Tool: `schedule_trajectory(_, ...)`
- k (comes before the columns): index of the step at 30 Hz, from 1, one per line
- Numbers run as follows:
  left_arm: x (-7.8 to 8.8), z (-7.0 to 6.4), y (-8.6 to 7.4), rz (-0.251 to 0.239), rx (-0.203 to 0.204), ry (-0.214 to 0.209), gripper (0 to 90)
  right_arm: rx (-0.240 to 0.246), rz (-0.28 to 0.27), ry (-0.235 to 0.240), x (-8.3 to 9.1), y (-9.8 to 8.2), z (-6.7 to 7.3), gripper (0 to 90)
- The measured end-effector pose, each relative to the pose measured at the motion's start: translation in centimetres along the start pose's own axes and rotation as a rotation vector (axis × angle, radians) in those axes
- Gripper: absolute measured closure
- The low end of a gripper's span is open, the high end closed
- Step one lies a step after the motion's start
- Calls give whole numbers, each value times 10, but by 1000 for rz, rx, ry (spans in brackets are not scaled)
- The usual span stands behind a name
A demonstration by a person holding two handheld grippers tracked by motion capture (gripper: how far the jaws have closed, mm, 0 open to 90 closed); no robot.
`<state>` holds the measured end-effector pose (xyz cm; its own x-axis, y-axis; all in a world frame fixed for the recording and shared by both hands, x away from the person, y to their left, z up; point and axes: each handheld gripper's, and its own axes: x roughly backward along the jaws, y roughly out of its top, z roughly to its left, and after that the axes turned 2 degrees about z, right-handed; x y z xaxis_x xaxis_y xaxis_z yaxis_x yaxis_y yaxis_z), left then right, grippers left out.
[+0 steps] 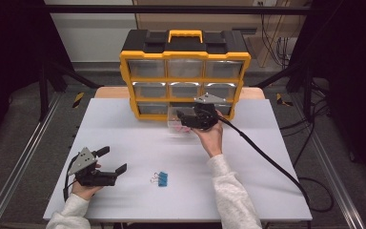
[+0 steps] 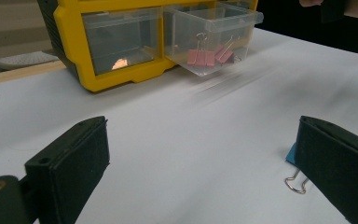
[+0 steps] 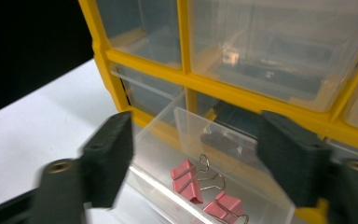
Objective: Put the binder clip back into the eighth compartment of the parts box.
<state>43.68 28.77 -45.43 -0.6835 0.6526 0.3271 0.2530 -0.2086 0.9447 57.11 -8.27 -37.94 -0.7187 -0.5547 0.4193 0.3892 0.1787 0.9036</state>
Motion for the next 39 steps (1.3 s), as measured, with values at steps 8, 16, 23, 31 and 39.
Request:
schedule_trajectory(8,0,0,0,0,0,1,27,61,-17,-1,22,-4,9,41)
schedule_trajectory(16,0,0,0,-1,1,1,27,90,-37,28,41,-12,21,16)
schedule_trajectory(23,0,0,0,-1,1,2,27,105,-50,47,55,-22,32,11)
schedule_trajectory(31,0,0,0,0,0,2,27,116,-42,65,64,-34,46,5)
schedule_trajectory(39,0,0,0,1,-4,2,27,119,-17,73,66,-47,60,3)
